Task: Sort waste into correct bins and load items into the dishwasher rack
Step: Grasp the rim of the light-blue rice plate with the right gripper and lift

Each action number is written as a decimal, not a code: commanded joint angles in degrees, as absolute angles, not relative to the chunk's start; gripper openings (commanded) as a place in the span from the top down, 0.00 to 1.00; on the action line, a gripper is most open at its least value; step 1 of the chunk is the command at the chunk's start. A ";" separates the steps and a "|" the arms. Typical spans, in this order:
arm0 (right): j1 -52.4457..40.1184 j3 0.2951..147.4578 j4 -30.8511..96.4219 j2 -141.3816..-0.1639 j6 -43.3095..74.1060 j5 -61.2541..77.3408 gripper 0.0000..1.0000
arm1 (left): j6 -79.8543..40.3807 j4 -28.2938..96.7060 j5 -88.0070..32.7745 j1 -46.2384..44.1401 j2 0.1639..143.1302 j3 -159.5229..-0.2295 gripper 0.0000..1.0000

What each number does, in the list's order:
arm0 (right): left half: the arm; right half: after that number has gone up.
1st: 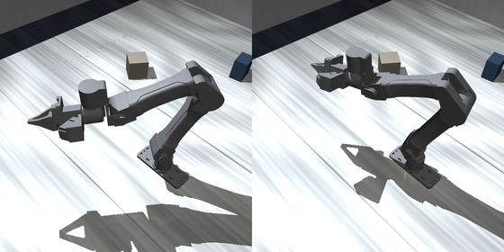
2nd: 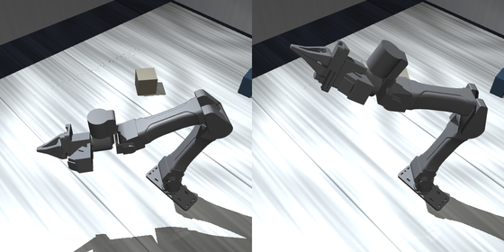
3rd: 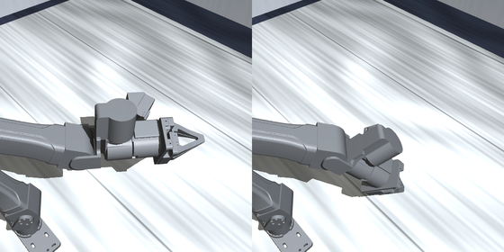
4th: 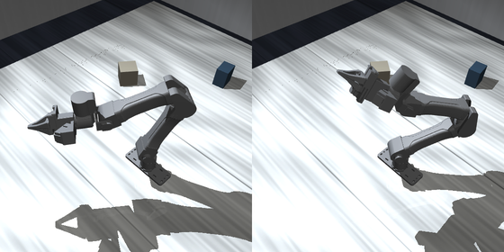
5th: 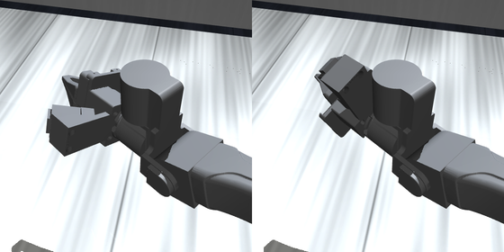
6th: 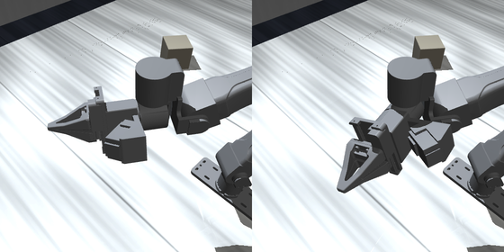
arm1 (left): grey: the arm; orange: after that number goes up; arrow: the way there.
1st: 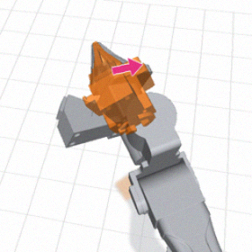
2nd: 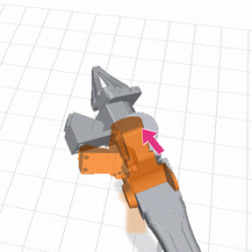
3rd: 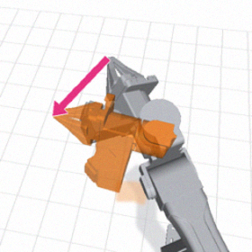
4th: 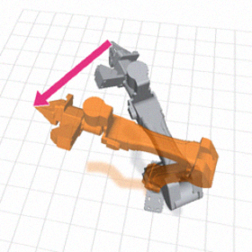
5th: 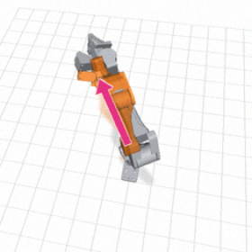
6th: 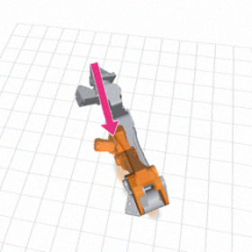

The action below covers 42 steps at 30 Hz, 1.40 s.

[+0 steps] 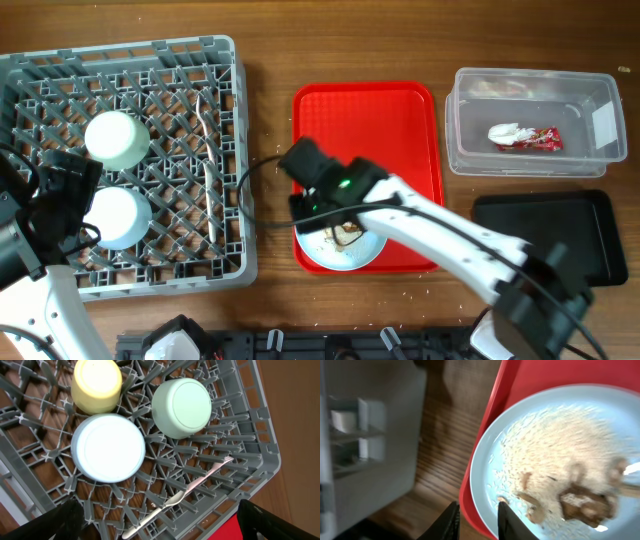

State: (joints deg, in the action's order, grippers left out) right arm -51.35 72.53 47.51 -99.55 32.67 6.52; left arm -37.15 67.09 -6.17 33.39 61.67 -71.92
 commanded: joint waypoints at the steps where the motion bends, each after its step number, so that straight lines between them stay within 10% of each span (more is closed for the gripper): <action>1: -54.41 71.66 46.92 -105.36 32.56 4.27 0.74 | -36.42 66.96 -7.03 33.67 61.67 -72.01 0.00; 6: -57.67 71.66 46.70 -109.69 31.46 4.27 0.65 | -36.42 66.96 -7.03 33.67 61.67 -72.01 0.00; 16: -59.33 71.59 46.59 -110.48 32.47 -3.60 0.87 | -36.42 66.94 -7.03 33.67 61.67 -72.01 0.00; 42: -48.66 71.00 46.00 -110.45 34.98 -16.60 0.96 | -36.42 66.96 -7.03 33.67 61.67 -72.01 0.00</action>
State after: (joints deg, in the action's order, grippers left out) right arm -48.60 68.49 44.03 -109.32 34.41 -14.92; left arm -37.12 67.07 -6.17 33.39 61.67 -71.92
